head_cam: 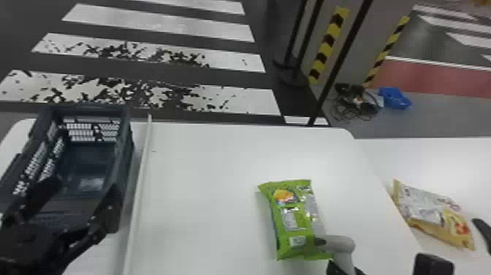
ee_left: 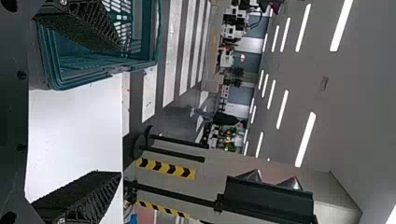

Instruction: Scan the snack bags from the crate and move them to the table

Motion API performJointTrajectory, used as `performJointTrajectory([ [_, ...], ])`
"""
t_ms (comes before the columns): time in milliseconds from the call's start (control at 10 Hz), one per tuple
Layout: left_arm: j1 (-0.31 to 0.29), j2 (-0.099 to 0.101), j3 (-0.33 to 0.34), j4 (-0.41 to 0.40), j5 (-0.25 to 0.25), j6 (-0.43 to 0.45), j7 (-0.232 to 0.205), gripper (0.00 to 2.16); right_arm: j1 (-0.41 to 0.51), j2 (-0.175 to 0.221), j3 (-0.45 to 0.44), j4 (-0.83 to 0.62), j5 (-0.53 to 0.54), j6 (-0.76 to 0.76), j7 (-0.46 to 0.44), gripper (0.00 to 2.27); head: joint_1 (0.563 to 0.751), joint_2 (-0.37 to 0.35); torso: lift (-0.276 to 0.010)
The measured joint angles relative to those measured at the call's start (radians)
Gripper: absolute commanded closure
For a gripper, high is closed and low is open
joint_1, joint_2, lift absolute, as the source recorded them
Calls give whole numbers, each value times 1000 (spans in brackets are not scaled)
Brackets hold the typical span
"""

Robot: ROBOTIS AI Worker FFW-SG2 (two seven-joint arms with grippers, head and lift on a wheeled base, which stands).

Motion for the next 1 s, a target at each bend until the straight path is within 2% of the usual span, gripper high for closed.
performJointTrajectory([
  [700, 6, -3, 1, -8, -6, 0, 0, 36, -8, -10, -8, 14, -4, -35, 6, 2243, 695, -243, -95],
  [1000, 11, -3, -4, -14, -12, 0, -2, 36, -116, -30, -52, 42, 1, -14, -1, 2243, 695, -272, -95],
])
